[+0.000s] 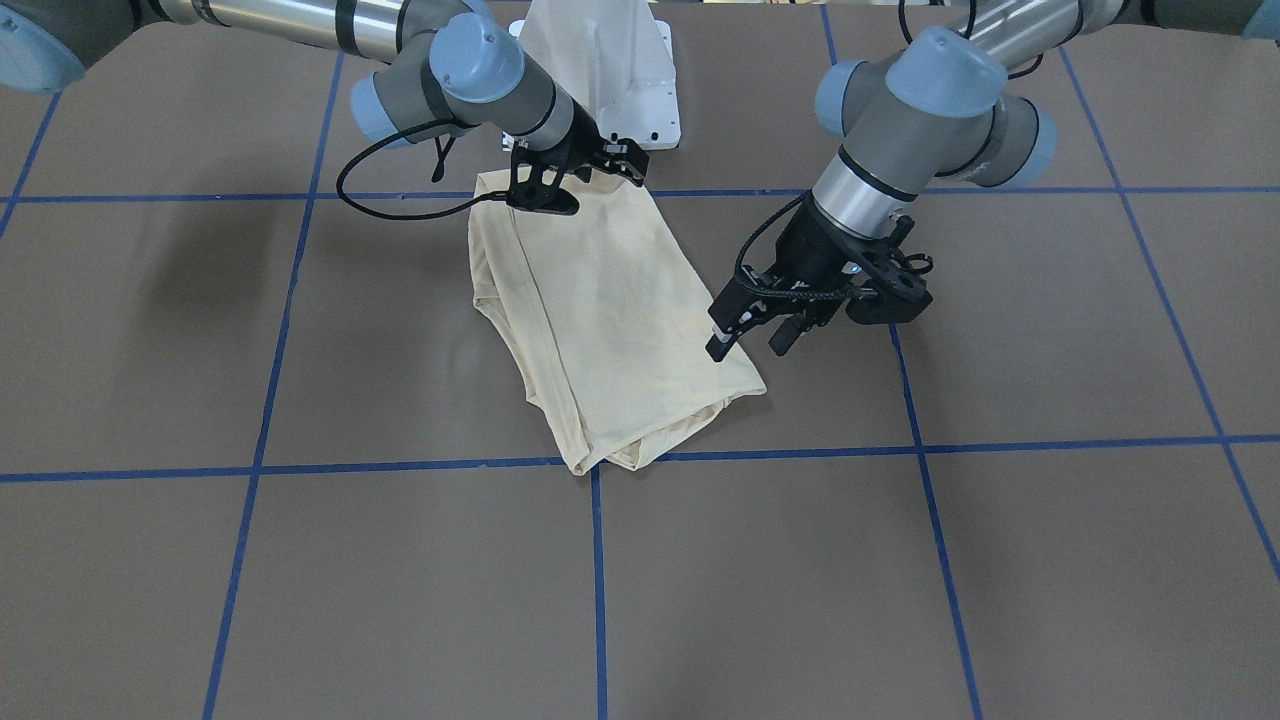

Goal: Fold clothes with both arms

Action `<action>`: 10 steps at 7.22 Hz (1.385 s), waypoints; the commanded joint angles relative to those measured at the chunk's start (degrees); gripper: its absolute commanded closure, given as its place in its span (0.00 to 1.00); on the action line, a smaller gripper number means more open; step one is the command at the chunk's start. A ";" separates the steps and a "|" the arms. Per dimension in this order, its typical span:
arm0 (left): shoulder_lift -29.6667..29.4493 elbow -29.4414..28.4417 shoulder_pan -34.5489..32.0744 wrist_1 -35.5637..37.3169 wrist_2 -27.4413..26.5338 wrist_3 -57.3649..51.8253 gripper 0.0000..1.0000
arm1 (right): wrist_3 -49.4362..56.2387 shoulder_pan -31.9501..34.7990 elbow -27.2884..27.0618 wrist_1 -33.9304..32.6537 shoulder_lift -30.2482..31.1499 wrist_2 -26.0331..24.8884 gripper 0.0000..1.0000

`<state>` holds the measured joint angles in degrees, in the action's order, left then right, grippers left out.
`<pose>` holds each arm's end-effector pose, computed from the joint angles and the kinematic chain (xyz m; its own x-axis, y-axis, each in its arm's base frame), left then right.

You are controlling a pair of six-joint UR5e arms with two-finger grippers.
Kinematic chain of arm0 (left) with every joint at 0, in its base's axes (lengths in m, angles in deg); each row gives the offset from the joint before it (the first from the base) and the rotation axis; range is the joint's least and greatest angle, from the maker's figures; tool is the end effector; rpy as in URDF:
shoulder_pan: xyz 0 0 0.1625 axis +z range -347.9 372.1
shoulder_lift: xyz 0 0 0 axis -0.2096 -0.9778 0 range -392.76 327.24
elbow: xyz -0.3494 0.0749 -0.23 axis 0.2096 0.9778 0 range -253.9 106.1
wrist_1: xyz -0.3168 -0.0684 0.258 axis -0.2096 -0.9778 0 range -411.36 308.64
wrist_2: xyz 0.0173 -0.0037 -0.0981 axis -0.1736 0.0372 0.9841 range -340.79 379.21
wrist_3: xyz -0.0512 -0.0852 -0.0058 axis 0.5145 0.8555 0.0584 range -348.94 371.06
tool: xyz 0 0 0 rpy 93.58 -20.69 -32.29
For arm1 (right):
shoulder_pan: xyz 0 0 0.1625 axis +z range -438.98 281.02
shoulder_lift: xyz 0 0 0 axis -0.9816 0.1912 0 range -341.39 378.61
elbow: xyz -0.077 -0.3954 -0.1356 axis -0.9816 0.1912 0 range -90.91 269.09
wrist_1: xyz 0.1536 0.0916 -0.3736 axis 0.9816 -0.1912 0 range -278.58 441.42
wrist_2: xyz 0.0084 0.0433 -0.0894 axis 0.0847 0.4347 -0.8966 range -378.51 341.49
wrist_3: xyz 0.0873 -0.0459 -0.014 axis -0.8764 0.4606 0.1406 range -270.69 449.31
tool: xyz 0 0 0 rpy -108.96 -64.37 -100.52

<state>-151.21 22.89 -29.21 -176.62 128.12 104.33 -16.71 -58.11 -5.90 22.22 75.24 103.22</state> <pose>0.4177 -0.5015 0.2474 0.2279 -0.2721 -0.9349 0.4087 0.8982 -0.1618 -0.5841 -0.3092 0.2111 0.3625 0.3894 0.8467 0.0586 0.8972 -0.4377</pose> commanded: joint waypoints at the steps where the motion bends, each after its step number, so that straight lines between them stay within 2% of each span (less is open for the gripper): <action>1: 0.23 -4.57 2.71 -3.21 -2.80 -0.11 0.01 | 1.16 5.99 -0.89 -0.04 0.06 0.08 0.00; 3: 0.76 -8.71 4.22 -6.05 -4.05 0.07 0.02 | 1.52 9.26 -1.16 -0.04 -0.20 -0.09 0.00; 8: 0.59 -12.14 6.07 -5.79 -5.37 -0.02 0.02 | 1.52 9.45 -1.24 -0.04 -0.55 -0.18 0.00; 10: 0.14 -12.06 6.07 -5.79 -5.37 0.16 0.10 | 1.52 9.45 -1.24 -0.04 -0.47 -0.18 0.00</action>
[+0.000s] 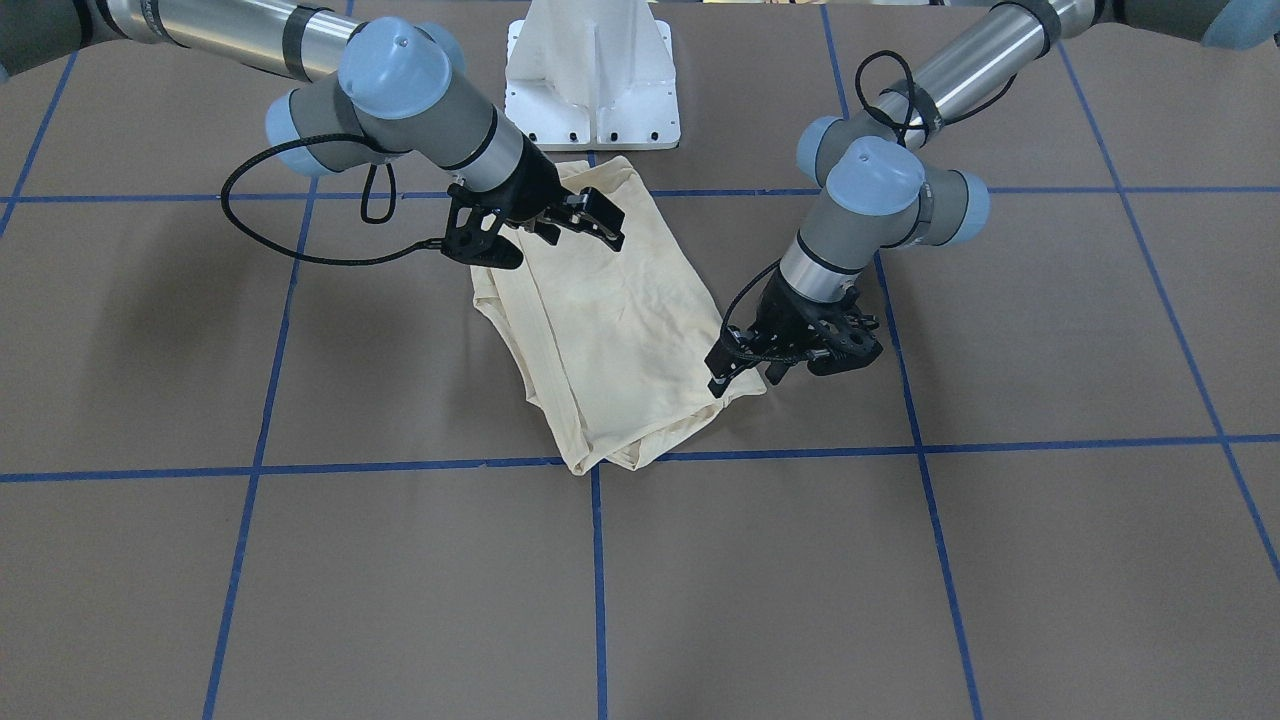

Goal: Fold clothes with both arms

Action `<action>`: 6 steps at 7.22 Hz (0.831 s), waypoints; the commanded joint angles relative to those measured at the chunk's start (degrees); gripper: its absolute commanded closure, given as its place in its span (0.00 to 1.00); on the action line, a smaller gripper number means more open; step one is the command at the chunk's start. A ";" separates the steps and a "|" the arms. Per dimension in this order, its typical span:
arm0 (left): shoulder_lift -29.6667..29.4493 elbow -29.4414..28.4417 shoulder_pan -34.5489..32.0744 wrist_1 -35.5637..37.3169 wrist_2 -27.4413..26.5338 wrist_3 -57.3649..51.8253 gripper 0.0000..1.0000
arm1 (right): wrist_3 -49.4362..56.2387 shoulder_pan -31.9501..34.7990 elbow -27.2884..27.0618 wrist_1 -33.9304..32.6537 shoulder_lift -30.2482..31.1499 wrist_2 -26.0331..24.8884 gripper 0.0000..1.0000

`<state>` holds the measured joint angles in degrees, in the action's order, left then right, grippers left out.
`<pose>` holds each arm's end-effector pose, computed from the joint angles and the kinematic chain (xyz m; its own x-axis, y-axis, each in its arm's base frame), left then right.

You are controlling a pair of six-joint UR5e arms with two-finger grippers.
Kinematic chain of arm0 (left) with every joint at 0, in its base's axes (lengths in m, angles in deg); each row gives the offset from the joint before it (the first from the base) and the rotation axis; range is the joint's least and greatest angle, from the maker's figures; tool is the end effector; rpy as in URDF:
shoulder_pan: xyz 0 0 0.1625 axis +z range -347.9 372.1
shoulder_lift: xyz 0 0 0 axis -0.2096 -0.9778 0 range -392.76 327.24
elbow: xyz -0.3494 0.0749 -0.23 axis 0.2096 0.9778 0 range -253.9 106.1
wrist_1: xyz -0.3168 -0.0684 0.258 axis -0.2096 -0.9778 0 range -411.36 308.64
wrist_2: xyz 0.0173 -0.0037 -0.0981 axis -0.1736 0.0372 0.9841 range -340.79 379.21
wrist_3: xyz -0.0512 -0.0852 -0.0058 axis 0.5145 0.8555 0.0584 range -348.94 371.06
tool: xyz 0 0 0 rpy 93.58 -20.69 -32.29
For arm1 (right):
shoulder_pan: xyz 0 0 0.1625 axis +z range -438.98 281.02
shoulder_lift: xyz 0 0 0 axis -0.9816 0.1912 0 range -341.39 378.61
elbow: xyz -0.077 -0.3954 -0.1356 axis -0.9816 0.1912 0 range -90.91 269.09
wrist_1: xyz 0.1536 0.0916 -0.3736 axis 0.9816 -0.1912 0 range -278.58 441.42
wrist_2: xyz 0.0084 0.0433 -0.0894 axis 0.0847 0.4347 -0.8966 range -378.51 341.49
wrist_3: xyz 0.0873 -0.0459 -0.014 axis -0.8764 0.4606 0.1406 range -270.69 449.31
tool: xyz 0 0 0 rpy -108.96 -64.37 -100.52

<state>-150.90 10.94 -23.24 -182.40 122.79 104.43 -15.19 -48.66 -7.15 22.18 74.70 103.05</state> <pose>0.5011 -0.4900 0.3370 0.3339 -0.3068 -0.8913 0.4104 0.8986 -0.1556 -0.5199 -0.3980 0.1959 0.2724 0.4064 0.8721 -0.0737 0.9126 -0.4023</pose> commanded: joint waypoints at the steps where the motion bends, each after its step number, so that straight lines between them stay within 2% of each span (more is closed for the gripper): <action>1: -0.16 -0.20 0.09 0.00 -0.14 0.06 0.13 | 0.00 0.18 0.00 0.00 0.16 0.00 0.00; 5: 0.02 -0.90 0.36 0.09 -0.14 -0.47 0.13 | 0.00 0.18 0.00 0.00 0.16 0.00 0.00; 6: -0.16 -0.91 0.36 0.09 -0.14 -0.29 0.19 | 0.00 0.27 0.09 0.00 0.16 0.00 0.00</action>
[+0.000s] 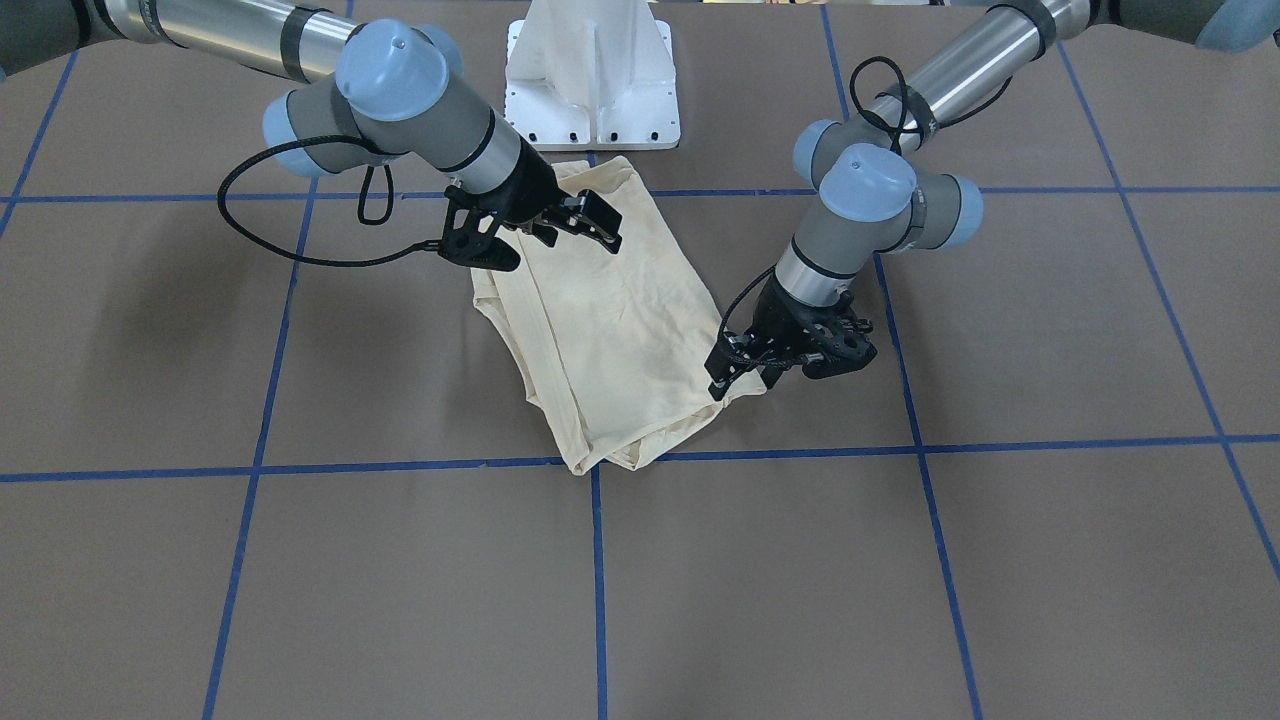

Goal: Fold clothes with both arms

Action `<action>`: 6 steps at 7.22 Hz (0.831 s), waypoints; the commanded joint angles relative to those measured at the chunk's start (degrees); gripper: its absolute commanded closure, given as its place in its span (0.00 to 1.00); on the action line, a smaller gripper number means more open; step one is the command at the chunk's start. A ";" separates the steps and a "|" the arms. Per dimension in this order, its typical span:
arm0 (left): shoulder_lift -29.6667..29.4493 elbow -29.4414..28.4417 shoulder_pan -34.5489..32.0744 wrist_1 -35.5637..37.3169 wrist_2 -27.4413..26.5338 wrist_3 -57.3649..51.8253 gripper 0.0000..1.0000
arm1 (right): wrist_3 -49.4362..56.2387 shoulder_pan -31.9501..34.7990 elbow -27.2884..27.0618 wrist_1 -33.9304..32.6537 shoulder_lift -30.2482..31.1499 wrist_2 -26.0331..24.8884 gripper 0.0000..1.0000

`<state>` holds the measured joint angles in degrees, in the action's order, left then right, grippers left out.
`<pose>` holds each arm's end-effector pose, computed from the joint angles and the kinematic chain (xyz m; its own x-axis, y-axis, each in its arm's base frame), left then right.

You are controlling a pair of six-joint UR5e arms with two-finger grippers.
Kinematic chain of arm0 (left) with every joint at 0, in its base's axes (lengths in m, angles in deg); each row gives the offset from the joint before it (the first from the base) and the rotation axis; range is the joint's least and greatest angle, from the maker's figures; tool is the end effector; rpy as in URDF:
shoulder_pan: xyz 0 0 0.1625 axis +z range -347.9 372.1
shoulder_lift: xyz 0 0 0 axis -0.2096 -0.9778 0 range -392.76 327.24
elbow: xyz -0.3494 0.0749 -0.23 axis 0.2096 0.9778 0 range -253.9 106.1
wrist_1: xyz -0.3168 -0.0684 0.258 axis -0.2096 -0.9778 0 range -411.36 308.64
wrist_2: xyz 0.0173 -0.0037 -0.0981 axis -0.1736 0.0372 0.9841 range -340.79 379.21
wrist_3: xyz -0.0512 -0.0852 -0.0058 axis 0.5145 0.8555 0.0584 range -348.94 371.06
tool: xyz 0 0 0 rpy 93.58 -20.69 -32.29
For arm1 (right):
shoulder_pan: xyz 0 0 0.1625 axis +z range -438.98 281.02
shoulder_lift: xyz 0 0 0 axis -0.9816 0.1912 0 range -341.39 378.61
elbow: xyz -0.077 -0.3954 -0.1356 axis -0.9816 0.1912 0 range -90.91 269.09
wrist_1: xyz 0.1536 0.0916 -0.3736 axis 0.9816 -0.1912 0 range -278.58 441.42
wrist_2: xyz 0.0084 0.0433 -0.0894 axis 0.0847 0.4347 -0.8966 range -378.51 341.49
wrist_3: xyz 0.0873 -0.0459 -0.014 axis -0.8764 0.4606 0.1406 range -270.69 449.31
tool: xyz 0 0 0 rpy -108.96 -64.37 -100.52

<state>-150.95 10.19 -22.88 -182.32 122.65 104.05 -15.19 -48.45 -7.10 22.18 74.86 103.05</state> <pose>0.5064 -0.4886 0.3430 0.3483 -0.3056 -0.8862 0.4062 0.9012 -0.1511 -0.5186 -0.4000 0.1981 0.2737 0.4091 0.8705 -0.0783 0.9115 -0.4037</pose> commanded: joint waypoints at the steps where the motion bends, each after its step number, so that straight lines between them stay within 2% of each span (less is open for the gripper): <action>1: -0.20 -0.15 0.09 0.01 0.00 0.25 0.42 | 0.00 0.06 0.04 0.00 0.17 0.09 0.00; 2: -0.29 -0.15 0.09 0.01 0.00 0.34 0.77 | 0.00 0.06 0.04 0.00 0.34 0.09 0.00; 3: -0.29 0.11 0.09 0.18 0.00 0.52 1.00 | 0.00 0.06 0.04 0.00 0.35 0.09 0.00; 6: -2.56 -0.15 0.01 0.45 0.00 0.52 1.00 | 0.00 0.23 -0.04 0.00 0.52 0.00 0.00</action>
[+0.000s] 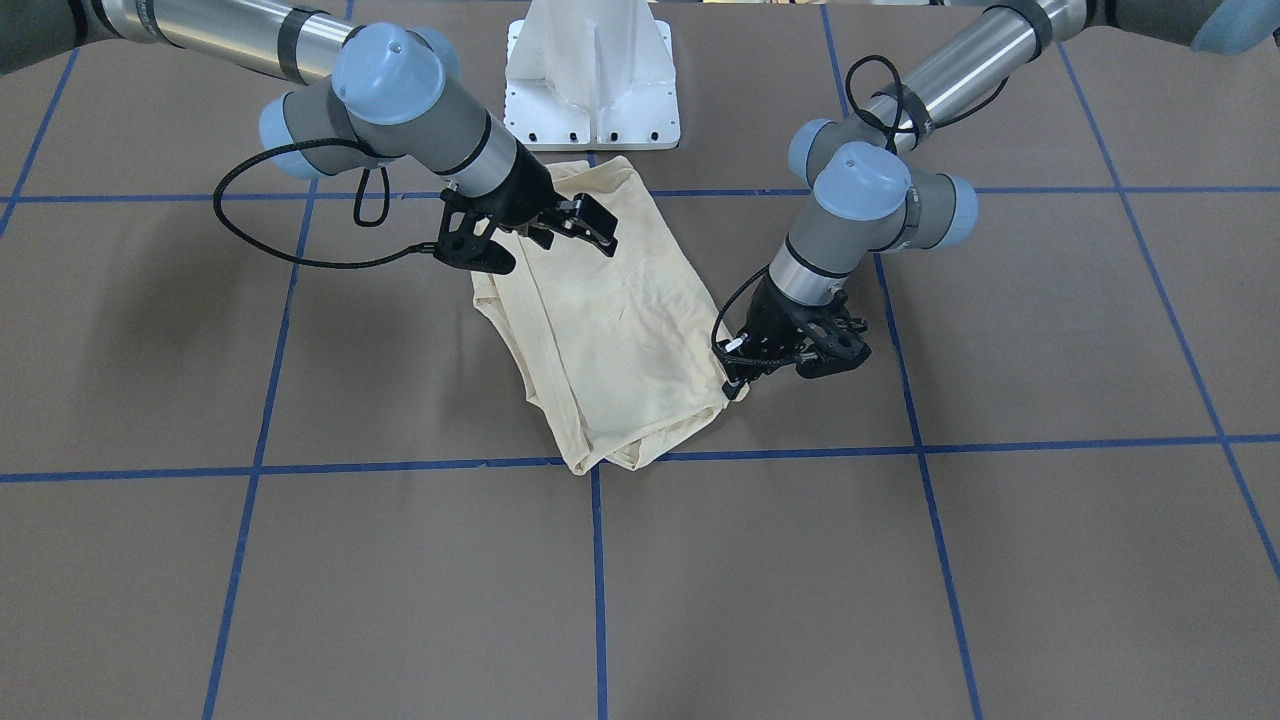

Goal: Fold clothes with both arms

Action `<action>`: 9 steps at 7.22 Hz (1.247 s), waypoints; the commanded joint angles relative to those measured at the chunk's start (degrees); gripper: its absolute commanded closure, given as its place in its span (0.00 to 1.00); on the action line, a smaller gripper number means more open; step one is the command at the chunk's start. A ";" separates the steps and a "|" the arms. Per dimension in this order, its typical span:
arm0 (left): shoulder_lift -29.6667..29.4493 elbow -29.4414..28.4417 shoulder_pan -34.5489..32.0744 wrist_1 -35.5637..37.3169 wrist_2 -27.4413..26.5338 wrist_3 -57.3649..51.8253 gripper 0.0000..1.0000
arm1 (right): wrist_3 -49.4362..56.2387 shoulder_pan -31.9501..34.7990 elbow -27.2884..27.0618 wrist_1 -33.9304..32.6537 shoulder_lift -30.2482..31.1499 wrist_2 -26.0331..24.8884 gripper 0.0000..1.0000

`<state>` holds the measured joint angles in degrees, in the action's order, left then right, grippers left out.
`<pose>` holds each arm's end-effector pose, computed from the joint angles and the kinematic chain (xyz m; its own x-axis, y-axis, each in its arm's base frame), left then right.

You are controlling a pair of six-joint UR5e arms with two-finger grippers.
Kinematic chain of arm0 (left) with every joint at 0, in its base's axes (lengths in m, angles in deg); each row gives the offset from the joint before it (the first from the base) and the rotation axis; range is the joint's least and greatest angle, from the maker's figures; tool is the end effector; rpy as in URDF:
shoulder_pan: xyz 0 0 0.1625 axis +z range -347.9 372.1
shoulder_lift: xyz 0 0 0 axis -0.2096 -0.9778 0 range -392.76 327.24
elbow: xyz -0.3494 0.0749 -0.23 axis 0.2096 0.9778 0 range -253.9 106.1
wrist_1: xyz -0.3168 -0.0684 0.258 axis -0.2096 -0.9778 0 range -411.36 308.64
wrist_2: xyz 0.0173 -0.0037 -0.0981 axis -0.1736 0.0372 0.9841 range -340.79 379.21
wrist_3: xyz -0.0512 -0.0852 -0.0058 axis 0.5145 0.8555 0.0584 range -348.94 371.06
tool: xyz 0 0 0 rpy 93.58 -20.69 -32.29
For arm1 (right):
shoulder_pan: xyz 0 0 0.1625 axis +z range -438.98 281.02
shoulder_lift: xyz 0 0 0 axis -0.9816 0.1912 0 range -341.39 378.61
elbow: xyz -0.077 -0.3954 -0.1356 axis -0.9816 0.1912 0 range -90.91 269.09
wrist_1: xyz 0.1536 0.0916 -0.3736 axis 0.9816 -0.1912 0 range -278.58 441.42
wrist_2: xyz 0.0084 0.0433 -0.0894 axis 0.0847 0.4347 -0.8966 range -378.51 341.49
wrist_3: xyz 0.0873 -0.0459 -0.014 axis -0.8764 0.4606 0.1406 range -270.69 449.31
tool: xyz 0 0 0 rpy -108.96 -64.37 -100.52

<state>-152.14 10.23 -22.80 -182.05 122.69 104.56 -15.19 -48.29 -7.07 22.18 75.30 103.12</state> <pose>0.5101 -0.4900 0.3288 0.3330 -0.3046 -0.8924 0.4053 0.9007 -0.1563 -0.5174 -0.4012 0.2033 0.2790 0.4134 0.8667 -0.0826 0.9096 -0.4073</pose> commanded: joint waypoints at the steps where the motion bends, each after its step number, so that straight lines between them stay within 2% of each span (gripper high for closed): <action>1: -2.43 -0.89 -0.43 0.17 -0.04 0.01 1.00 | 0.00 0.16 -0.08 0.09 0.17 -0.16 0.00; 6: -14.99 -14.32 -4.46 -0.70 -2.50 1.59 1.00 | 0.00 1.39 -0.17 0.18 1.49 -0.78 0.00; 8: -17.81 -21.34 -5.35 -5.95 -5.30 1.68 1.00 | 0.18 1.65 -0.08 0.18 1.66 -1.30 0.00; 9: -17.82 -22.60 -6.31 -6.59 -5.31 1.59 1.00 | 0.26 1.57 -0.08 0.18 1.58 -2.26 0.00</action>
<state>-169.36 -9.97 -28.19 -187.10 117.89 106.21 -15.03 -46.74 -7.16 22.35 76.87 101.70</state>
